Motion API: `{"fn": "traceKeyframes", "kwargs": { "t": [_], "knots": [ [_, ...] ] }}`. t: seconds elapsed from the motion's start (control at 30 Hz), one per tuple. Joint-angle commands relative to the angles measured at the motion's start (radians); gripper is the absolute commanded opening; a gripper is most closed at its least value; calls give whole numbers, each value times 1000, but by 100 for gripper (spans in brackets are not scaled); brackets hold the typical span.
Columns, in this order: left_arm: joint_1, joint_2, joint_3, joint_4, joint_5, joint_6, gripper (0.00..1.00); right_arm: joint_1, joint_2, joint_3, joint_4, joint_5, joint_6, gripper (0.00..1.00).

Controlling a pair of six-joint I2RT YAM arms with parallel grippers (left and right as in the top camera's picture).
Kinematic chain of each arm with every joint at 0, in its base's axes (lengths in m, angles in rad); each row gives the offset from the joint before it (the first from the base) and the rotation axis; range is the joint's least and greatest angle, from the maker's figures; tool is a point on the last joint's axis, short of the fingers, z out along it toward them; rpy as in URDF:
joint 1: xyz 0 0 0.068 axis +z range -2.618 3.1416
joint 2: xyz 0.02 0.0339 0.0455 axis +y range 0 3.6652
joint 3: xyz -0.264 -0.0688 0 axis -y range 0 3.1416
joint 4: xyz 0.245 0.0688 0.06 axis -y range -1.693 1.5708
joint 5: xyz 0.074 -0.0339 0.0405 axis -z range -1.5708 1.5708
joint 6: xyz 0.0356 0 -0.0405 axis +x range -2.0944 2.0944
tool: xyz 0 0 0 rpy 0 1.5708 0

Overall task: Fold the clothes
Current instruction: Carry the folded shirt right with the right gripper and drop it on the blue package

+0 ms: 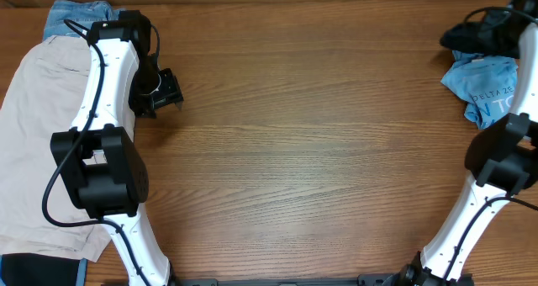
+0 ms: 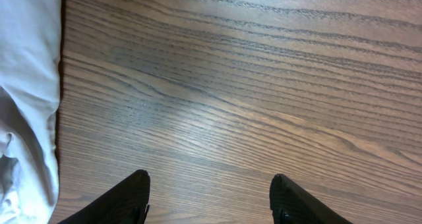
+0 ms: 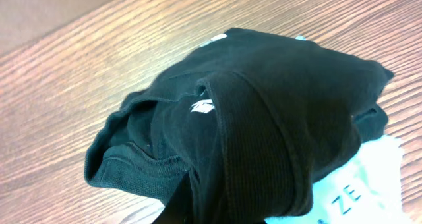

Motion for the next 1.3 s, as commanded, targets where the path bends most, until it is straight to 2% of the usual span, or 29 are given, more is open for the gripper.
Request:
{"fn": "traceKeyframes", "kwargs": {
  "t": [0.0, 0.23, 0.53, 0.87, 0.93, 1.0, 1.03, 1.13, 1.27],
  "knots": [
    [-9, -2, -6, 1, 16, 3, 61, -19, -41, 29, 17, -56, -6, 4],
    [-10, -2, -6, -3, 16, 3, 61, -39, -40, 26, -142, -64, -6, 9],
    [-10, -2, -6, -11, 17, 4, 61, -71, -40, 26, -344, 68, 2, 11],
    [-9, -2, -6, -21, 13, 24, 61, -183, -39, 18, -423, 40, 92, 12],
    [-9, -2, -6, -21, 13, 23, 61, -198, -39, 13, -427, 13, 91, 18],
    [-9, -2, -6, -22, 13, 23, 61, -208, -39, 12, -438, -11, 91, 30],
    [-9, -2, -6, -22, 13, 23, 61, -210, -39, 12, -444, -13, 91, 37],
    [-9, -2, -6, -26, 13, 23, 61, -211, -39, 12, -453, -20, 91, 77],
    [-9, -2, -6, -27, 13, 23, 61, -211, -39, 12, -452, -38, 91, 94]
  ]
}}
